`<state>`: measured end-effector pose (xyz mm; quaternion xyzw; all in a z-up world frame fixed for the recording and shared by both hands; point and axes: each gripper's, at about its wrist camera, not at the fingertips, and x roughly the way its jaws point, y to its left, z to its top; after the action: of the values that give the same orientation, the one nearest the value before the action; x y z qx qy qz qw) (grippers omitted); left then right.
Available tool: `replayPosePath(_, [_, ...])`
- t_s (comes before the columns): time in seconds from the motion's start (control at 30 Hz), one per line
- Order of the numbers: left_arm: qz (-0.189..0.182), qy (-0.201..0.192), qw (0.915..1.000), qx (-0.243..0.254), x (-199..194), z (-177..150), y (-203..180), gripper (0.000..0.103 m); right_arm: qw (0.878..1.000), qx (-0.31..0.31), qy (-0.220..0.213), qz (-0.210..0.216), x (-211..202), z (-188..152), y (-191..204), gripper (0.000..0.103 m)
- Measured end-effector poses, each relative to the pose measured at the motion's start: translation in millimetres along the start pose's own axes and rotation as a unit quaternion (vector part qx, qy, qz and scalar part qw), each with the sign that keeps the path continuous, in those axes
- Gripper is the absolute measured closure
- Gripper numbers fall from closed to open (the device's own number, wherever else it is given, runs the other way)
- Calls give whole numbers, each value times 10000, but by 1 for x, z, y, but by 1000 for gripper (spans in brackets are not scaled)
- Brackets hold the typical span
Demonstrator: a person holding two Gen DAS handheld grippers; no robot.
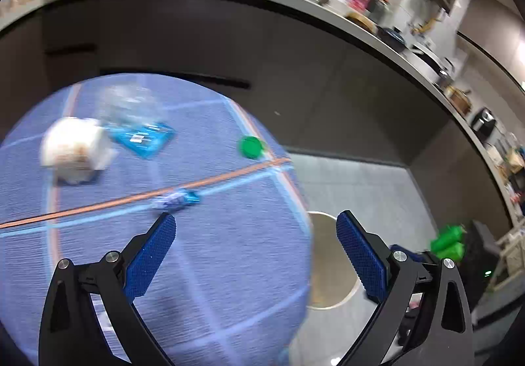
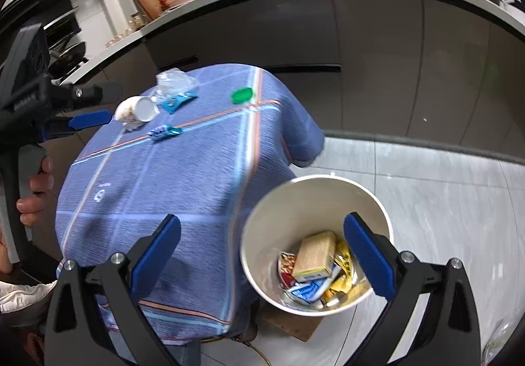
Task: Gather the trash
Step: 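Move both tools back over the table toward the paper cup, then grasp the blue mint roll with the right tool while the left tool grasps the paper cup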
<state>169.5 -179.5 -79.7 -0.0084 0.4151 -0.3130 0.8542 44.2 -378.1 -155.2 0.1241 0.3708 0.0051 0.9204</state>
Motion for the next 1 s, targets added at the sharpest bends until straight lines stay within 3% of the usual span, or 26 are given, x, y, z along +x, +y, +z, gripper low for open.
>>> replayPosePath(0.5, [771, -263, 9945, -661, -59, -5, 121, 8, 9949, -818, 122, 569, 35, 45, 96, 3])
replayPosePath(1.0, [1181, -153, 9924, -318, -31, 14, 172, 8, 9905, -1148, 412, 628, 117, 91, 154, 13])
